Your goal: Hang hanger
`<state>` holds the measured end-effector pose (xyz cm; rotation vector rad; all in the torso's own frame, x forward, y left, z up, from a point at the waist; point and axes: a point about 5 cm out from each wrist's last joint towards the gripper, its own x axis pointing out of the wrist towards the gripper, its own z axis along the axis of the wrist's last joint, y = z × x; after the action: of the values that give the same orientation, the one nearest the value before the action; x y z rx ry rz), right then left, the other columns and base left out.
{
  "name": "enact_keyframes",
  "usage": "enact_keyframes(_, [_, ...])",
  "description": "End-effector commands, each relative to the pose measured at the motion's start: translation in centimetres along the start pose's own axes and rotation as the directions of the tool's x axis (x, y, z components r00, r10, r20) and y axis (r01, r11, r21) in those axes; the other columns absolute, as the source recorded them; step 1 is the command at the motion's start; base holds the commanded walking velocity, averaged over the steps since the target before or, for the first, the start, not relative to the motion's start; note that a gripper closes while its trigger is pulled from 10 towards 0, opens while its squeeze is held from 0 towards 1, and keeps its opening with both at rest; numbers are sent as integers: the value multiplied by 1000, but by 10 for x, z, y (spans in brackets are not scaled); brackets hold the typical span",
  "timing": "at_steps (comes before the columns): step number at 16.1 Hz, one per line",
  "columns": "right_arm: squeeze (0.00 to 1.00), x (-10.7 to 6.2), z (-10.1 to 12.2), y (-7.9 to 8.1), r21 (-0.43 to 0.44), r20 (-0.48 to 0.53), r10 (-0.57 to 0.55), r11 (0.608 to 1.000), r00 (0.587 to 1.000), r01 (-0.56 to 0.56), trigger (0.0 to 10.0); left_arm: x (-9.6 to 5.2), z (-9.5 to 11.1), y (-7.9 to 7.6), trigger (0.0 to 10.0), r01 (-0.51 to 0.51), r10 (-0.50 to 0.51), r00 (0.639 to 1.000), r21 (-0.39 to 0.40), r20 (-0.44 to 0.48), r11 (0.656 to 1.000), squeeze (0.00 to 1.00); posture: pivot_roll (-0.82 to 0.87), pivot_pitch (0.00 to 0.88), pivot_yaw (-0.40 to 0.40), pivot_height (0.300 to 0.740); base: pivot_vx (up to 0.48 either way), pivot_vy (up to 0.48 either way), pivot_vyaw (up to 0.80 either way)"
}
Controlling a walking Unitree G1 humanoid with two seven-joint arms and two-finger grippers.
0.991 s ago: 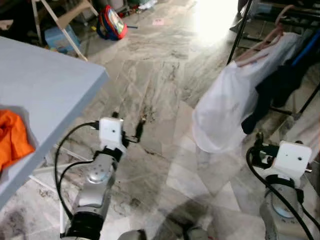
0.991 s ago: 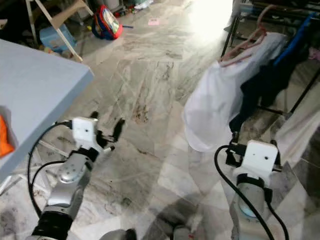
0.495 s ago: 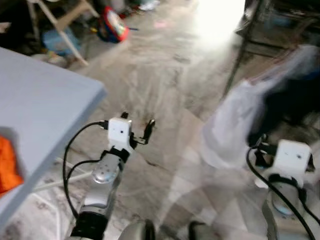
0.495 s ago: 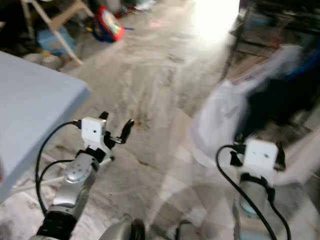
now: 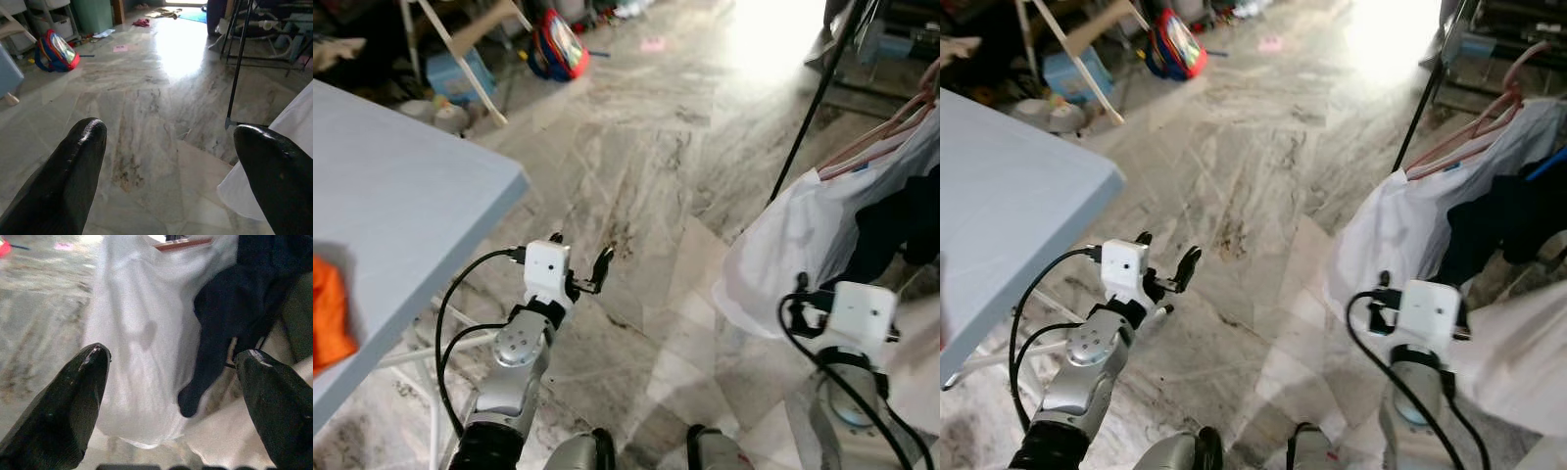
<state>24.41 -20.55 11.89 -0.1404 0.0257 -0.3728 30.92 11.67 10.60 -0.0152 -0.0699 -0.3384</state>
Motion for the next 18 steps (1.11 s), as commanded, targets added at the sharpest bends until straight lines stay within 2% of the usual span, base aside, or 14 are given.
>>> enact_keyframes(1, [0,-1,3,1,30,7,4,1000,1000,-4,10000,-5,-6,4,10000,-2,2,1000,-9,-27,1000,0,-87,241,109,740,0,0,0])
enact_keyframes(9, [0,-2,3,2,28,6,13,1000,1000,-13,10000,-4,-5,2,10000,27,-27,999,-22,-19,999,0,-94,250,110,740,0,0,-751])
enact_keyframes(12, [0,-3,3,0,34,9,8,999,1000,-9,10000,-5,-6,-1,10000,47,-47,999,-26,-18,999,0,-99,251,112,740,258,0,0])
enact_keyframes(18, [0,-4,1,1,33,1,1,999,1000,-1,10000,-7,-8,-2,10000,60,-60,998,-19,-28,998,0,-98,260,116,740,276,0,-748])
